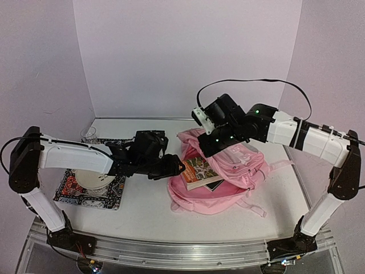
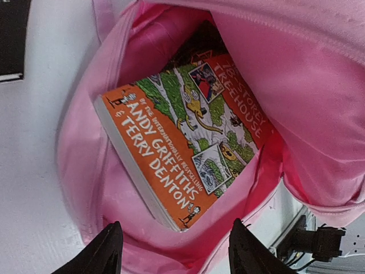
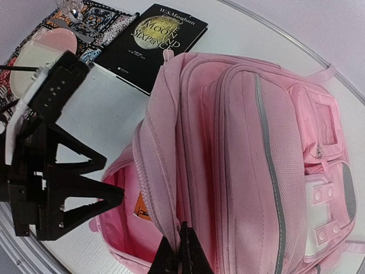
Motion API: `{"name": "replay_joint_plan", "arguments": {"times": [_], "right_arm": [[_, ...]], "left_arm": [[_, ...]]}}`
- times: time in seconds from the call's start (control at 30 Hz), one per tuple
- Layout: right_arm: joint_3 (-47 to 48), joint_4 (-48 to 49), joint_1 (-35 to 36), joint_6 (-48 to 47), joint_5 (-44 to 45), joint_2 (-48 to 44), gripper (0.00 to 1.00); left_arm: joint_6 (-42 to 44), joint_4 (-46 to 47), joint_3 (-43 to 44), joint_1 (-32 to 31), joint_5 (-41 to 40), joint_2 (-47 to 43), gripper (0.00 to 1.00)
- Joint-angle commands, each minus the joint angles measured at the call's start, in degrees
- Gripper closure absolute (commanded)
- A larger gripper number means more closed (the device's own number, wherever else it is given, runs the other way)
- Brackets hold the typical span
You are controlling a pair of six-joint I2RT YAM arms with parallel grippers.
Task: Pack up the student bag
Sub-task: Place the book in the largest pocket of the bag, then adjust the book in the largest pocket of the bag.
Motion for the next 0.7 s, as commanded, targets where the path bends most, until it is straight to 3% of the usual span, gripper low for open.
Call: {"name": "replay_joint_plan", "arguments": {"times": [0.0,0.3,0.53,0.67], "right_arm": [[0.52,5.08,0.09,0.36,0.75,-4.35,1.00],[-0.60,6.39,0.07,0.23,-1.17,-4.82,1.00],[-1.37,7.31,0.07,0.50,-2.73,-4.31,1.00],[-2.02,7.98,0.09,0.87,-3.32,-3.97,1.00]], "left_arm": [[-7.73,8.23,0.80,0.55,5.96,4.93,0.39],[-11.61,12.37,2.95,0.96,7.42,12.75,0.51],[-12.75,14.72,8.25,0.44,10.09,15.62,0.80],[-15.17,18.13,9.65,0.09,11.25,16.99,0.88]]}}
